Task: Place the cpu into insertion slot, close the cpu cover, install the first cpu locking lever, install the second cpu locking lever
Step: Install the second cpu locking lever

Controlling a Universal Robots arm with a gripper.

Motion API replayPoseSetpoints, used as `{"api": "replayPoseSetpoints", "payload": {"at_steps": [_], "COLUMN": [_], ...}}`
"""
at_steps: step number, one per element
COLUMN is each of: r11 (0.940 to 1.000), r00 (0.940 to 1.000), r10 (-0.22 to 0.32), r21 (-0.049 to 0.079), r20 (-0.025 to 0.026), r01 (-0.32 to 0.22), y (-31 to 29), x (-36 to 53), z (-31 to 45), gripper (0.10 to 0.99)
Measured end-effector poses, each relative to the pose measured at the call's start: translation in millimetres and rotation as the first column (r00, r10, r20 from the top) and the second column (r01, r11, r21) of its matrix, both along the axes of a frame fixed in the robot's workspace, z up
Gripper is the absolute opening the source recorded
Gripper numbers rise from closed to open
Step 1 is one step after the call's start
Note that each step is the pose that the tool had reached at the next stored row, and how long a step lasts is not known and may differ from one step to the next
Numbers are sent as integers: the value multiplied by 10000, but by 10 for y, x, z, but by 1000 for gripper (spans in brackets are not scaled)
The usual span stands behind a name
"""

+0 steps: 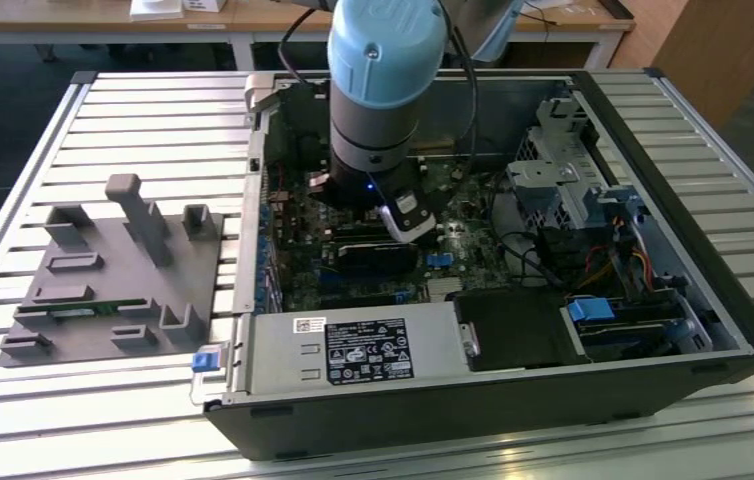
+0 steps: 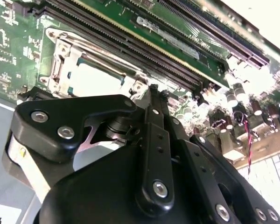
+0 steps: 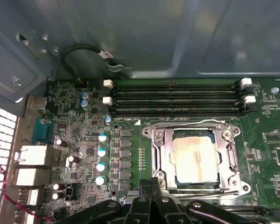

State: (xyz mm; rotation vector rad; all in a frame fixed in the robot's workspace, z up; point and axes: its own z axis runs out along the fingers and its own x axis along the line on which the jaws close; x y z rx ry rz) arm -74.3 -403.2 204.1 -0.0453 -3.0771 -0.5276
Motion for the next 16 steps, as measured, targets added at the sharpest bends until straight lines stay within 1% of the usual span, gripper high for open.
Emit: {"api": "replayPoseSetpoints", "payload": {"at_steps": [9, 16], "r11": [10000, 10000], "r00": [10000, 10000], "r10": [0, 1], "r21": [7, 8], "r20": [0, 0], "r01": [0, -1], "y": [0, 0], "x": [0, 0], "z": [143, 234], "gripper": [106, 106]}}
